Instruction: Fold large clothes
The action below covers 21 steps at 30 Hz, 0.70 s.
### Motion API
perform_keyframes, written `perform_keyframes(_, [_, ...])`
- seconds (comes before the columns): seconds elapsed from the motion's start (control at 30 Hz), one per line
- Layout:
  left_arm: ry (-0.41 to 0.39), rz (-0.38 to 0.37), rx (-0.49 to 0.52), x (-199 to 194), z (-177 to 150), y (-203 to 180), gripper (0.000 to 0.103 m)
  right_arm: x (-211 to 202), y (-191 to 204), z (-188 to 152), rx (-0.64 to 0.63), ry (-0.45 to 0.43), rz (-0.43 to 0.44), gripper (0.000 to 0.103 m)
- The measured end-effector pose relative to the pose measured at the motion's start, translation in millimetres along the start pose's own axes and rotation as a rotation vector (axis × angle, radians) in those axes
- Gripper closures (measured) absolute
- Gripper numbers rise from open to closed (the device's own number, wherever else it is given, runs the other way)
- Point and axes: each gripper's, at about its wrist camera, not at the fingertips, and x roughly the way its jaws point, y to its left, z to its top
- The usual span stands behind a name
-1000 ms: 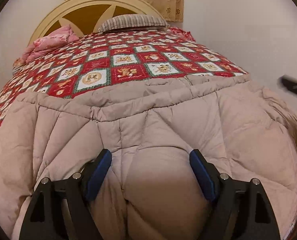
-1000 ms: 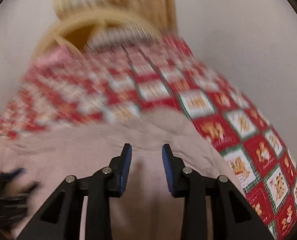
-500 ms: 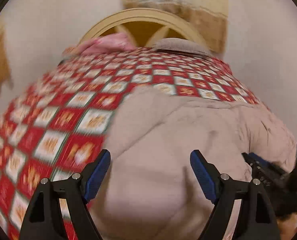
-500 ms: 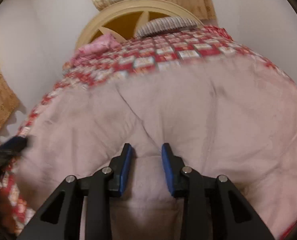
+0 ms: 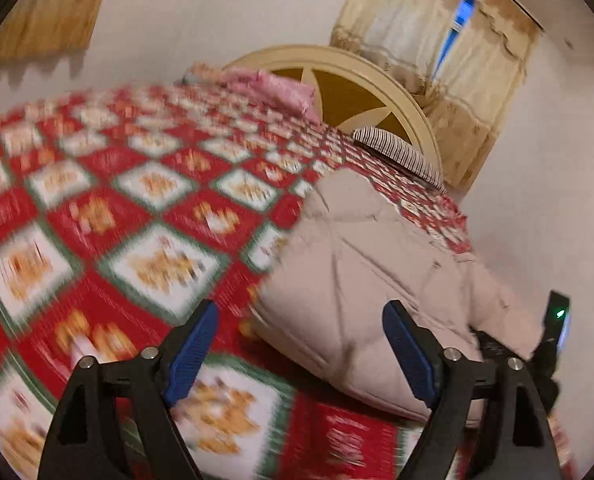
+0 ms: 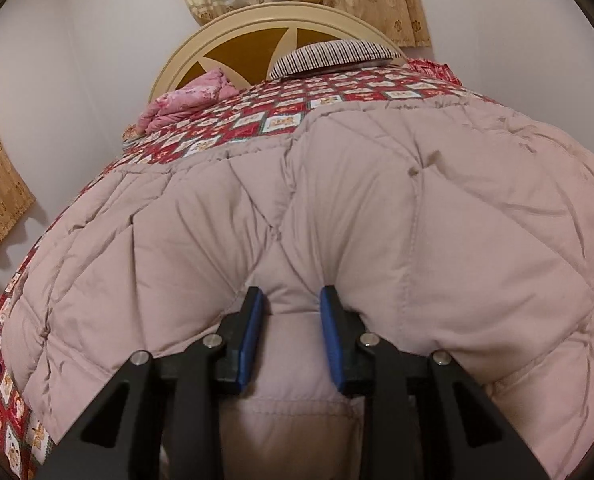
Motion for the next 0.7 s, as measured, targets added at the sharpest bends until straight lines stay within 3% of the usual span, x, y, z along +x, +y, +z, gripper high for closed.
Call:
perform_keyframes(0.13, [0.174, -0.062, -0.132, 46, -11, 3, 0.015, 0, -1, 0, 0.0, 0.0, 0.0, 0.072])
perform_keyframes(0.33, [0.135, -0.078, -0.26, 81, 7, -6, 0.014, 0, -2, 1, 0.0, -0.001, 0.0, 0.072])
perform_keyframes(0.47, [0.134, -0.173, -0.296, 93, 6, -12, 0.014, 0, -2, 1, 0.001, -0.001, 0.002, 0.071])
perform_keyframes(0.53, [0.106, -0.243, -0.259, 90, 10, -20, 0.016, 1, -1, 1, 0.0, 0.007, -0.003, 0.071])
perform_keyframes(0.57, [0.099, -0.266, -0.223, 87, 13, -26, 0.019, 3, -1, 2, -0.005, 0.017, -0.009, 0.071])
perform_keyframes(0.63, [0.094, -0.319, -0.136, 83, 22, -43, 0.042, 5, 2, 4, -0.019, 0.045, -0.031, 0.071])
perform_keyframes(0.7, [0.087, -0.4, -0.112, 79, 33, -52, 0.055, 7, 7, 5, -0.037, 0.069, -0.059, 0.071])
